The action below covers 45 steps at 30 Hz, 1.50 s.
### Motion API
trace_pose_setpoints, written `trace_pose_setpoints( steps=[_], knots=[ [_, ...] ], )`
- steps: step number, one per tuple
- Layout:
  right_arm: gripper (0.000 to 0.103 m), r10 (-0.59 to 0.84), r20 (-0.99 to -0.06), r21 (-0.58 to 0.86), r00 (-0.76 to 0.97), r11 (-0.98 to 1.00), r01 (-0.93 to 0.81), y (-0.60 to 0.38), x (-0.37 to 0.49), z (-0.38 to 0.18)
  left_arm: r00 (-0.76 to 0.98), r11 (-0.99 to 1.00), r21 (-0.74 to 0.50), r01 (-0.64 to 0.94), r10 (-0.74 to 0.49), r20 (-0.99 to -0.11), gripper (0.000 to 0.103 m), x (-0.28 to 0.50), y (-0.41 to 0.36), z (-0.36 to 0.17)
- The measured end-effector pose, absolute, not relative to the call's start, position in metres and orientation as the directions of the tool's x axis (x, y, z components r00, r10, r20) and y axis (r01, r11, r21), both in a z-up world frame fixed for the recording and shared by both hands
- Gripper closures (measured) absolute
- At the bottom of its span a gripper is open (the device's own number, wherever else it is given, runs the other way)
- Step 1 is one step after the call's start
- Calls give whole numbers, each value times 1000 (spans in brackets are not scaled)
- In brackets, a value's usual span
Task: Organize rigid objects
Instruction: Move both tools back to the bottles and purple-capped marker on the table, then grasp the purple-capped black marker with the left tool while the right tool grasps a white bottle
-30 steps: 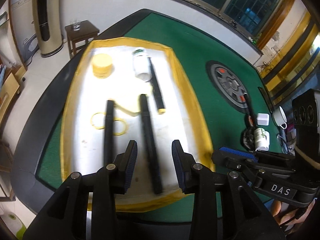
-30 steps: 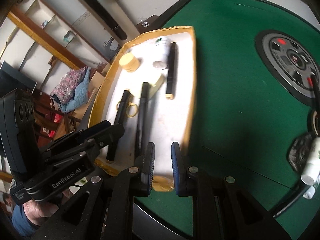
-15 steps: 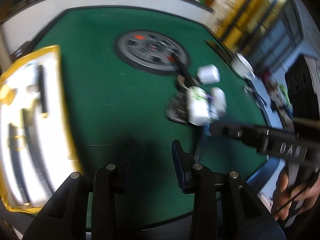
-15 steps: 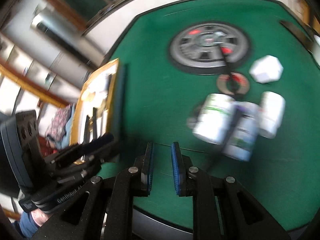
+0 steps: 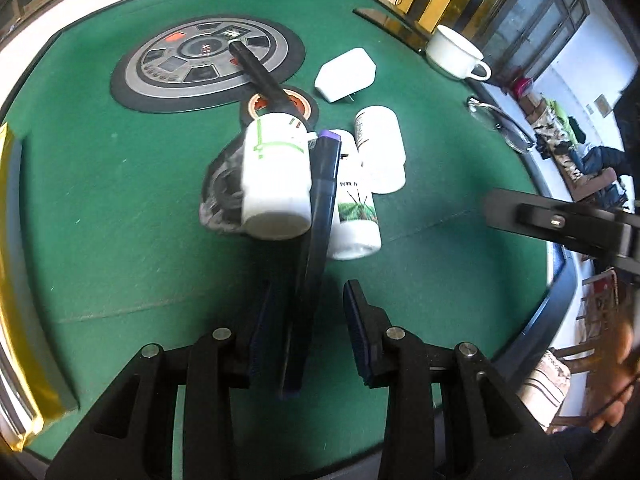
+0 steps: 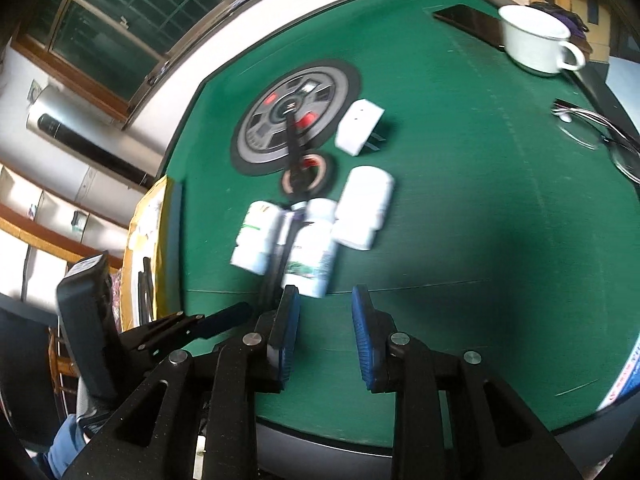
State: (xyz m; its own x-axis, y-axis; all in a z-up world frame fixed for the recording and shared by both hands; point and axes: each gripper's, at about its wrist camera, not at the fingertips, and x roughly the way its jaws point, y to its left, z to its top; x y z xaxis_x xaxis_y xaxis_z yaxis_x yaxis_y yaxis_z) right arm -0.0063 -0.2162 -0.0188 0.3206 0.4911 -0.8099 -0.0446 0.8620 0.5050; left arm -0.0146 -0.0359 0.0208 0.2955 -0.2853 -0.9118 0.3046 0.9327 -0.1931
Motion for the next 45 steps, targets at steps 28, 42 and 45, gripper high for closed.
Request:
trace_pose_setpoints(
  steps=[28,42,45],
  knots=[
    [71,399,-893,408,207,913,1,-186,78,-66,340,980,-142,141,-182,-923,88,-42,38,17],
    [71,415,-871,432,264,902,7,-222,30,-55,377,974,-146,170,-202,-904,90,-34,28,17],
    [71,416,-862,436,289,900,4,-225,24,-48,402,971,-167,173,-225,-888,90,-34,29,23]
  ],
)
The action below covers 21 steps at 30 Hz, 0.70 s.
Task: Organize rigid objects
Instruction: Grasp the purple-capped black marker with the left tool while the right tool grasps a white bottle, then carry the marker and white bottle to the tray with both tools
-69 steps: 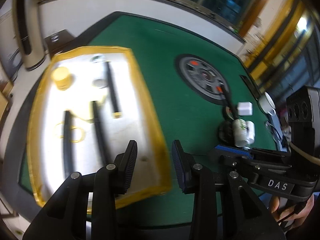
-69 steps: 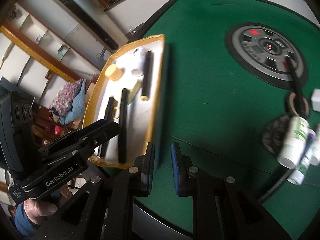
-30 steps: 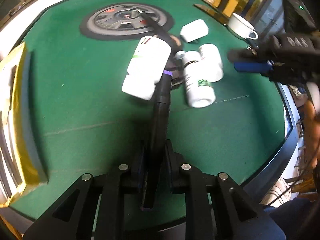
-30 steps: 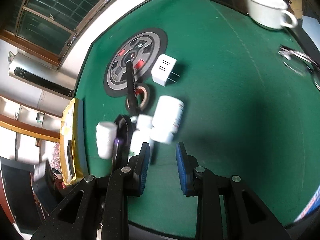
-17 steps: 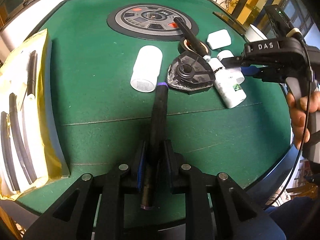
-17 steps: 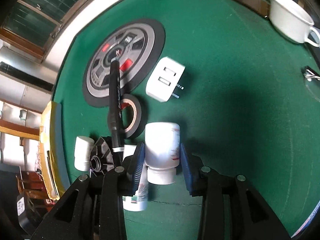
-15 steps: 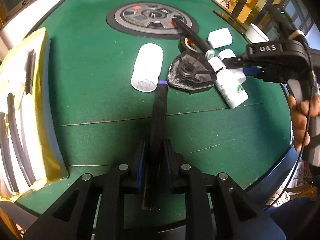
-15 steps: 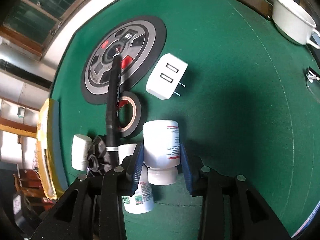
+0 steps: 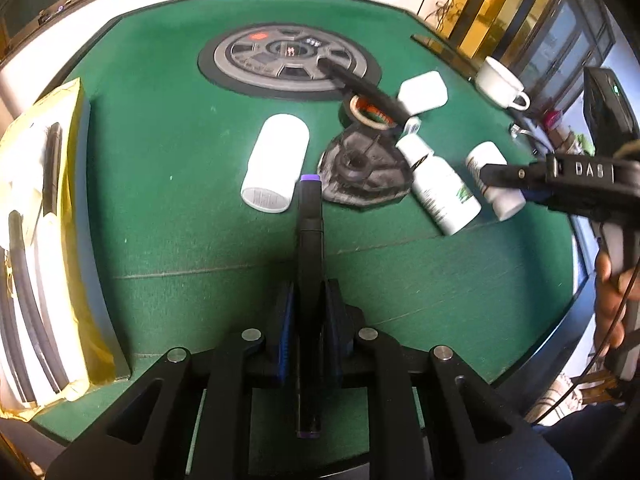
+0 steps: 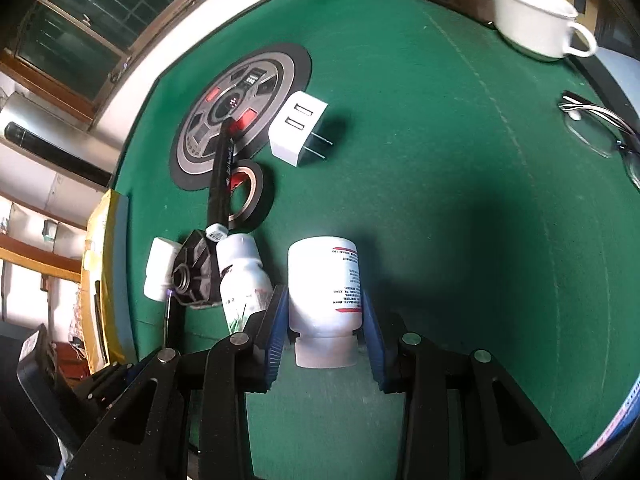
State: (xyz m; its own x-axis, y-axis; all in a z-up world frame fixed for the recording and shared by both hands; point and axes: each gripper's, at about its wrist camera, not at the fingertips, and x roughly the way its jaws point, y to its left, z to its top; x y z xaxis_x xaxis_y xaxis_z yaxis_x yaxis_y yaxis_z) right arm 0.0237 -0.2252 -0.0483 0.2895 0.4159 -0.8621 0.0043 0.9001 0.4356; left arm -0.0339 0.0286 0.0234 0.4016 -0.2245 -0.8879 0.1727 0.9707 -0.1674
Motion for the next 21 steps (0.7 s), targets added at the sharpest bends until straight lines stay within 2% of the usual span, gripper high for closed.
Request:
trace_pose_setpoints(
  steps=[11,21],
  knots=[
    [71,438,-836,445,329,894,-59,-203,16,-26,444,960,-234,157,-280,-851,90,-34,43,40],
    [71,461,-837,432,294,888,-160,-153,12,-18,519,962,-258,90,-267,-812,90,-44,83,65]
  ],
)
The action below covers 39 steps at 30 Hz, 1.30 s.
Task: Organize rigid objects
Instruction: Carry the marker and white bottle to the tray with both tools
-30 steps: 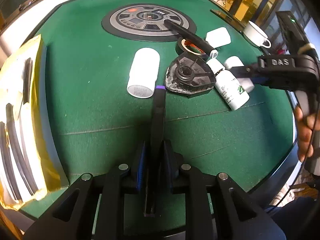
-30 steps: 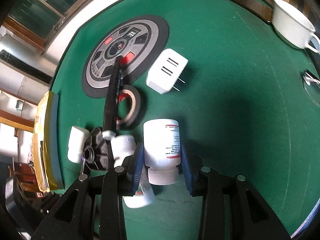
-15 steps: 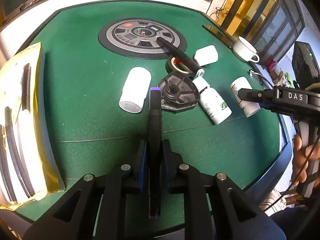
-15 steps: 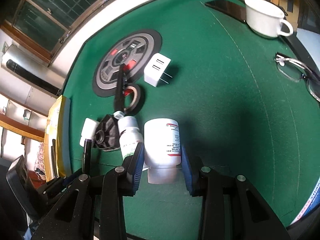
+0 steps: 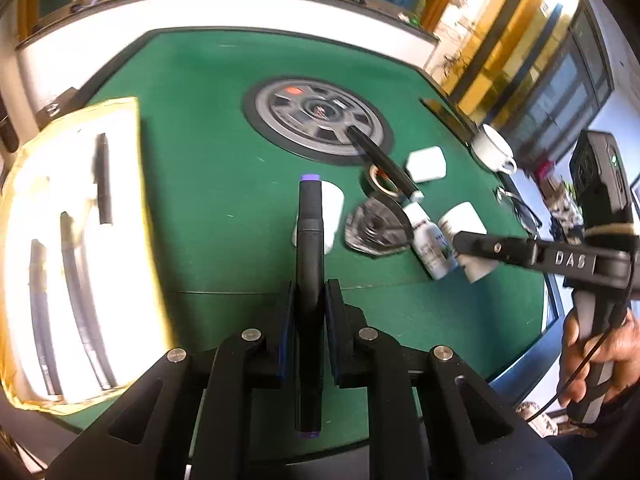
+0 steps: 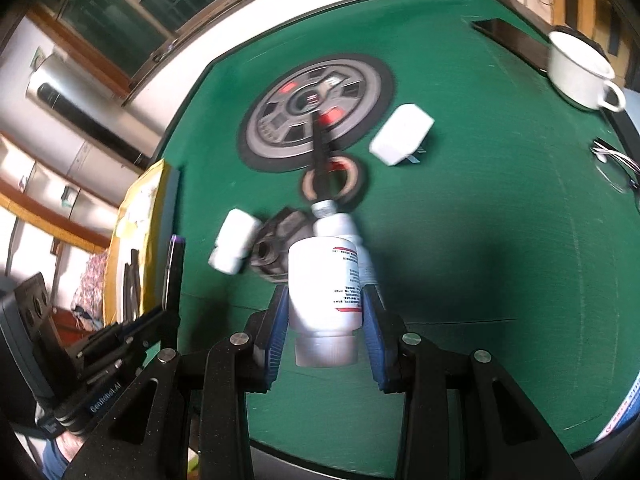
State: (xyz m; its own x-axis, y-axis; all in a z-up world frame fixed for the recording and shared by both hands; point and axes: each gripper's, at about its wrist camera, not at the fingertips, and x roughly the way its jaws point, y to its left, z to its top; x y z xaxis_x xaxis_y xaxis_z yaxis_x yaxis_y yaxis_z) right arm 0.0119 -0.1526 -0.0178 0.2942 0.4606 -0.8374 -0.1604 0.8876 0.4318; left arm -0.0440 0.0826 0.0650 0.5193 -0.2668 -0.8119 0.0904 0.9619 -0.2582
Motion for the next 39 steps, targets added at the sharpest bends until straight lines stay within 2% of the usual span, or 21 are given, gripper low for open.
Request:
trace_pose_setpoints(
  steps=[14,29,39],
  knots=[
    [71,502,-832,416,238,847,-332,-58,2,-2,592,960,-274,-57,-188,-783,90,-71,171,80],
    [71,557,-815,419,161,759,-498,64,-13,12,595,948,-275,-158,-131,-793,90,-80,253,72],
    [71,505,-860,392,80,752,-530,132,-10,-16,548,944,-271,-186,-129,-827,90,-48,286,47]
  ],
)
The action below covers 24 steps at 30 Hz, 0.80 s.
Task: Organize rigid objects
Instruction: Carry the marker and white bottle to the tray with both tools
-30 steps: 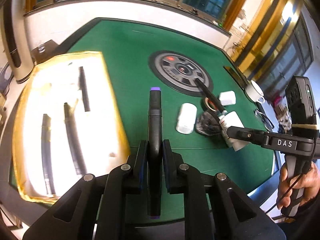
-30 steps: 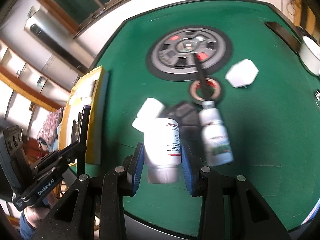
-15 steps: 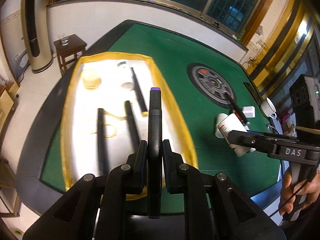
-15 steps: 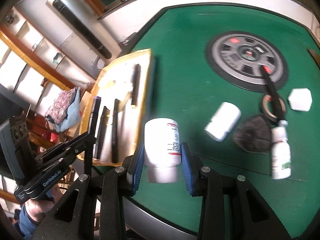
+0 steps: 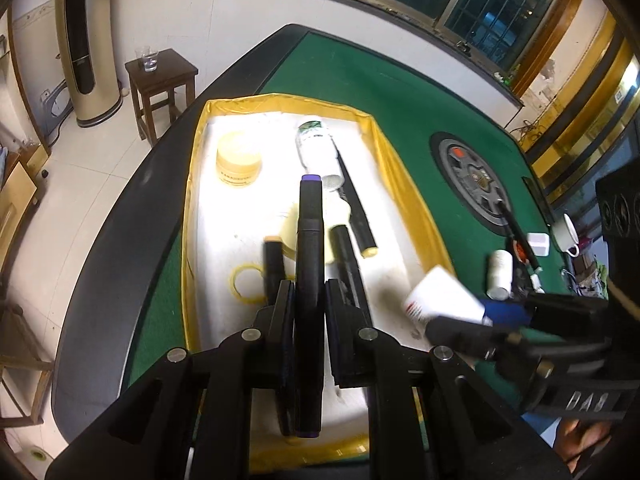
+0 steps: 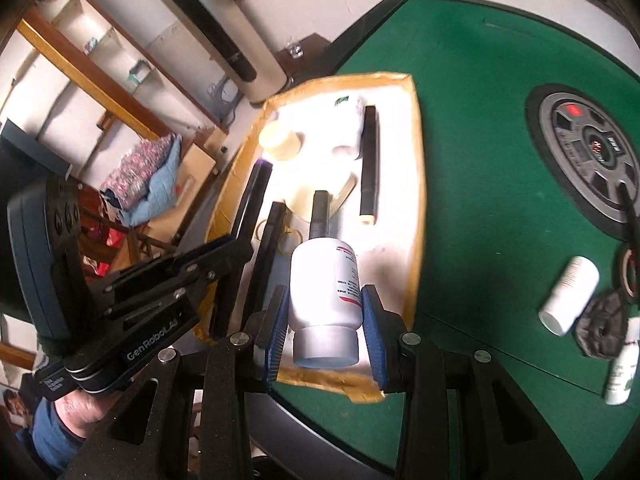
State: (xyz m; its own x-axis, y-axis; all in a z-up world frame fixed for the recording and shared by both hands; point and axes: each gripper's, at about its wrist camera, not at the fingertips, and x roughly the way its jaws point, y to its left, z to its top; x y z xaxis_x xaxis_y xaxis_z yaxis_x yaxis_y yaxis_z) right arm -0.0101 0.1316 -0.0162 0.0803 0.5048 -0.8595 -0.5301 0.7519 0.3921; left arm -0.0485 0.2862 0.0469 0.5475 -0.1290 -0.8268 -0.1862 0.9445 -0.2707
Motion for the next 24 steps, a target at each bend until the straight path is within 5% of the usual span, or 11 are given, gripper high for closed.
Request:
trace_pose_setpoints(
  steps=[24],
  knots=[
    [70,416,-906,298,75,755,-584,160,1,-34,507,935,-270,-231,-121,-853,90,-19,310,28]
  ],
)
